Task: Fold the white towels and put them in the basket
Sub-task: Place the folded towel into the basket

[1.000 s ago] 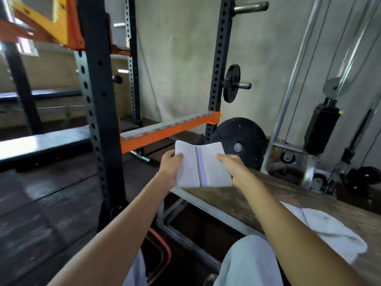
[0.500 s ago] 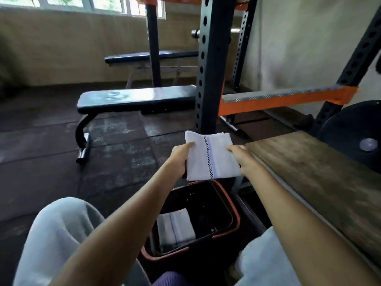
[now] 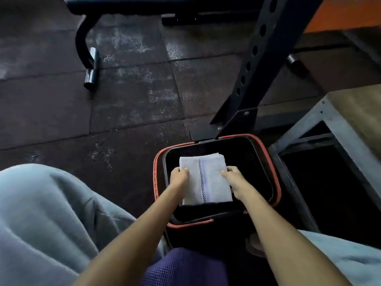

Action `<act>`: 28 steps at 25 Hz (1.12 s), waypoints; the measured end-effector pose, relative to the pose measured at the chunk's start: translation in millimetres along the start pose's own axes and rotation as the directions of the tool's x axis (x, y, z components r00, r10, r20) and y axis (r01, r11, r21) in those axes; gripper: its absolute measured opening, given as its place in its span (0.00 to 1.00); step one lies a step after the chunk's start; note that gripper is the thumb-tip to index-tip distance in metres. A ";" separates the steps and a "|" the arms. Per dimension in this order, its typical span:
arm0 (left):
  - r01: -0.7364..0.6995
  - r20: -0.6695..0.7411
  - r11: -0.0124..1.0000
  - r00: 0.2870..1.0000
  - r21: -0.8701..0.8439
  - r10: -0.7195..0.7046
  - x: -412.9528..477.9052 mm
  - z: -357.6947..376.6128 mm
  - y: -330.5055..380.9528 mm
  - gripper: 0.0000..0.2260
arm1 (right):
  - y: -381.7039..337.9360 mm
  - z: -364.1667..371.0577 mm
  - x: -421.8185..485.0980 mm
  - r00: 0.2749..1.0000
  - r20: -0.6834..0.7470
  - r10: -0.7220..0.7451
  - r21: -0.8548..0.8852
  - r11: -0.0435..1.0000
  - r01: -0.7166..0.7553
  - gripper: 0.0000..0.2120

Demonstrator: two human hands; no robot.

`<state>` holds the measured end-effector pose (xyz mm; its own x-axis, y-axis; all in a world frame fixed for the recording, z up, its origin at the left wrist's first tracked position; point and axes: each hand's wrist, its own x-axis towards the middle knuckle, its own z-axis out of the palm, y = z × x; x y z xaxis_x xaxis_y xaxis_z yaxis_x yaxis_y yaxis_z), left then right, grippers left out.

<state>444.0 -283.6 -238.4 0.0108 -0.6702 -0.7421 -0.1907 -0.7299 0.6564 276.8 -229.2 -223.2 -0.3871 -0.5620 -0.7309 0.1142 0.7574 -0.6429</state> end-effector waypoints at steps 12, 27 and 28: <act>0.087 -0.363 0.987 0.931 0.131 -0.034 69.2 28.8 -35.6 0.12 | 42.5 39.7 90.7 0.998 -0.009 0.057 -0.189 0.980 -0.057 0.15; -0.240 -0.317 0.945 0.899 0.221 0.302 79.1 27.7 -25.1 0.05 | 11.8 33.8 112.9 0.904 -0.028 -0.426 -0.616 0.720 0.320 0.03; -0.228 -0.324 0.953 0.903 0.200 0.283 81.8 28.6 -26.0 0.06 | 14.0 34.8 113.8 0.890 -0.010 -0.456 -0.587 0.723 0.364 0.03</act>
<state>421.8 -315.6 -320.0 0.2733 -0.8554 -0.4399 -0.3806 -0.5162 0.7673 266.2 -294.2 -323.3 -0.4058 -0.8422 -0.3549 -0.5955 0.5382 -0.5963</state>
